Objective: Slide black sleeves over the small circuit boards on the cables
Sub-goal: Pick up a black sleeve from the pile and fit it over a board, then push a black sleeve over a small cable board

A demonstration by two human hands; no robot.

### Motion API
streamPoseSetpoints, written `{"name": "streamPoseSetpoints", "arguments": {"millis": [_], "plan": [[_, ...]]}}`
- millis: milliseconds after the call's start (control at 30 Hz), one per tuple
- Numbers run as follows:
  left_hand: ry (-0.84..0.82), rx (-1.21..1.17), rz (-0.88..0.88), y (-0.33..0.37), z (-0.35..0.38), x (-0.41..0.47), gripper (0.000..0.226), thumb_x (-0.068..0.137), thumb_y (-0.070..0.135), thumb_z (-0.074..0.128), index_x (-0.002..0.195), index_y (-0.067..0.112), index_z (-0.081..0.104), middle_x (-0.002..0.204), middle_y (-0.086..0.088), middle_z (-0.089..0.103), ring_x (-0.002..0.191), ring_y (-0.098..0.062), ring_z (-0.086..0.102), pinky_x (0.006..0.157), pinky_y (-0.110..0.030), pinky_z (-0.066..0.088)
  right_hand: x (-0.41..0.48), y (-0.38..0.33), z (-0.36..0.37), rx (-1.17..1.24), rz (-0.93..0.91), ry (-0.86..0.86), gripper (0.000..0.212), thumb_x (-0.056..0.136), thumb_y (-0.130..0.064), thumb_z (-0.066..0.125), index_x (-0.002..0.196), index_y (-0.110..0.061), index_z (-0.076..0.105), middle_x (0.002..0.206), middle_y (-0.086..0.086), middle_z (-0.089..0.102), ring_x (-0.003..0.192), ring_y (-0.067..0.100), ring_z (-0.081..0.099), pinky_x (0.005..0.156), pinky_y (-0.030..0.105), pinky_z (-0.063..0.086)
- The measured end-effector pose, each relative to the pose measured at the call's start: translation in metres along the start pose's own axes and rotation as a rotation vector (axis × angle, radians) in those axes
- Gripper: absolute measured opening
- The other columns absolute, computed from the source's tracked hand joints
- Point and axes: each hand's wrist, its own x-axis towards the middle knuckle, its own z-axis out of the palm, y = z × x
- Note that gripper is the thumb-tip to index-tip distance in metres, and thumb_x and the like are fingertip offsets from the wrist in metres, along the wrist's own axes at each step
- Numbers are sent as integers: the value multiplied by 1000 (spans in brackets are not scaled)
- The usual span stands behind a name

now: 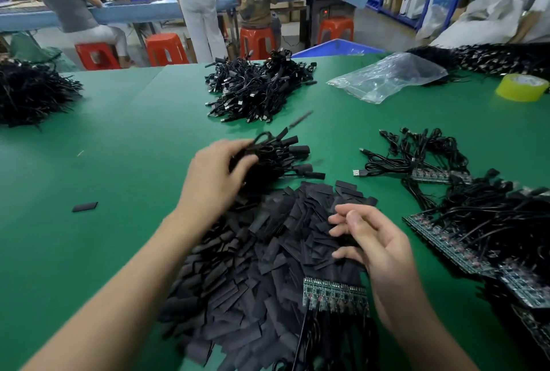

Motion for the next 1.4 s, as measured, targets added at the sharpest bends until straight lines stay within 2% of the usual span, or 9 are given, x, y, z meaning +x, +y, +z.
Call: {"name": "streamPoseSetpoints", "arguments": {"millis": [167,300,600,833,933,1000,1133,1267,1400], "plan": [[-240,488,48,-14,27,44,82,92,68,57,160,30,31,160,-8,37,145,-32,31,114,-48,31,3,5,-1,-38,8,-16,13,94,-32,66,97,-26,78,95,6,74,85,15,68,63,30,58],[-369,564,103,-21,48,48,112,72,79,69,162,36,18,159,-8,34,144,-32,33,113,-50,32,3,9,-2,-36,28,-18,20,90,-34,61,96,-25,77,94,7,74,84,15,68,63,29,58],[-359,570,142,-50,51,75,102,77,63,78,160,38,25,140,-6,49,132,-31,44,103,-48,39,5,15,-3,-43,33,-56,20,90,-33,60,95,-24,77,90,7,73,80,16,66,63,28,56],[-224,562,101,-38,52,61,103,77,62,78,161,33,26,166,-11,22,152,-33,17,121,-59,10,5,12,-7,-258,-53,-89,14,89,-38,63,90,-31,75,86,1,72,81,16,67,69,25,55],[-190,339,192,2,41,23,72,80,67,70,141,31,58,150,-4,45,140,-27,36,116,-50,26,4,15,-6,-348,-132,-37,15,92,-36,64,87,-25,73,76,0,69,62,4,55,58,17,44],[-347,177,187,28,31,-17,55,84,79,51,109,36,73,116,7,66,111,-15,58,100,-41,47,2,17,-4,-408,-166,-16,15,98,-27,67,85,-22,73,73,0,67,56,0,49,54,12,37],[-575,226,77,64,14,-90,71,70,95,22,74,35,60,64,11,56,67,-11,55,65,-28,46,0,18,-2,-516,-220,10,17,98,-17,67,82,-22,72,70,-6,67,57,2,54,54,12,38],[-610,68,-55,69,9,-113,43,80,76,61,90,34,64,78,16,65,82,-2,61,72,-28,48,-3,17,0,-579,-230,-36,16,97,-21,66,82,-22,71,70,-6,66,57,4,51,53,16,37],[-613,-489,-268,61,9,-119,16,82,34,85,77,25,73,62,16,63,59,0,53,64,-16,47,-2,13,-3,-681,-228,-198,15,94,-31,69,81,-25,71,75,-10,66,66,7,55,59,13,39]]}}
